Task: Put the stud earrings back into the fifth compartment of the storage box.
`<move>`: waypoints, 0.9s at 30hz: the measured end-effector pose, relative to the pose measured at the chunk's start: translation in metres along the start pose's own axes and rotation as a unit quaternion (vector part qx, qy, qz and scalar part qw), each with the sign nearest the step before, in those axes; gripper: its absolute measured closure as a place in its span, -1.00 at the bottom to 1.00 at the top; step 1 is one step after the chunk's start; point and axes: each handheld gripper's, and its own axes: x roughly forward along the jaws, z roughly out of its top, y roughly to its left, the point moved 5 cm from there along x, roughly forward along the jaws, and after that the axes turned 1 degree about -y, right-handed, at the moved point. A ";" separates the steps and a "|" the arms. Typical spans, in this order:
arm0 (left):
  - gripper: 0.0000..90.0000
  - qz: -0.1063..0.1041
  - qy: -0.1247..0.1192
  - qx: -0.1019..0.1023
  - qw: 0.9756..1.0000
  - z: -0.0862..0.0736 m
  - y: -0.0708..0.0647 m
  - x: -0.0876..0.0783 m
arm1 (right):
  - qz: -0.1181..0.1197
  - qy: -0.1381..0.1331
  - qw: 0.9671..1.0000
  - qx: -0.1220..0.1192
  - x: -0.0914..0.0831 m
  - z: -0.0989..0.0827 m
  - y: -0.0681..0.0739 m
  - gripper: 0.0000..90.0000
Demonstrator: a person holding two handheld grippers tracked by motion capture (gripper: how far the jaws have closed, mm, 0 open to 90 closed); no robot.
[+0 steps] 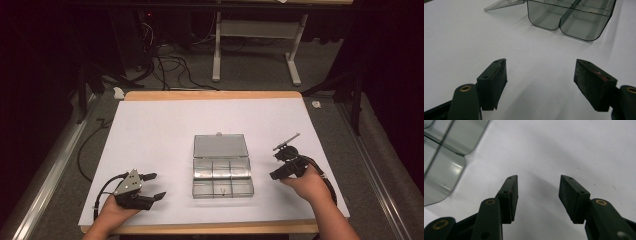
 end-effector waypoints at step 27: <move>-0.40 0.002 -0.004 0.000 1.000 0.000 0.000 -0.001 | -0.031 -0.315 0.947 0.054 0.010 -0.045 0.014 0.04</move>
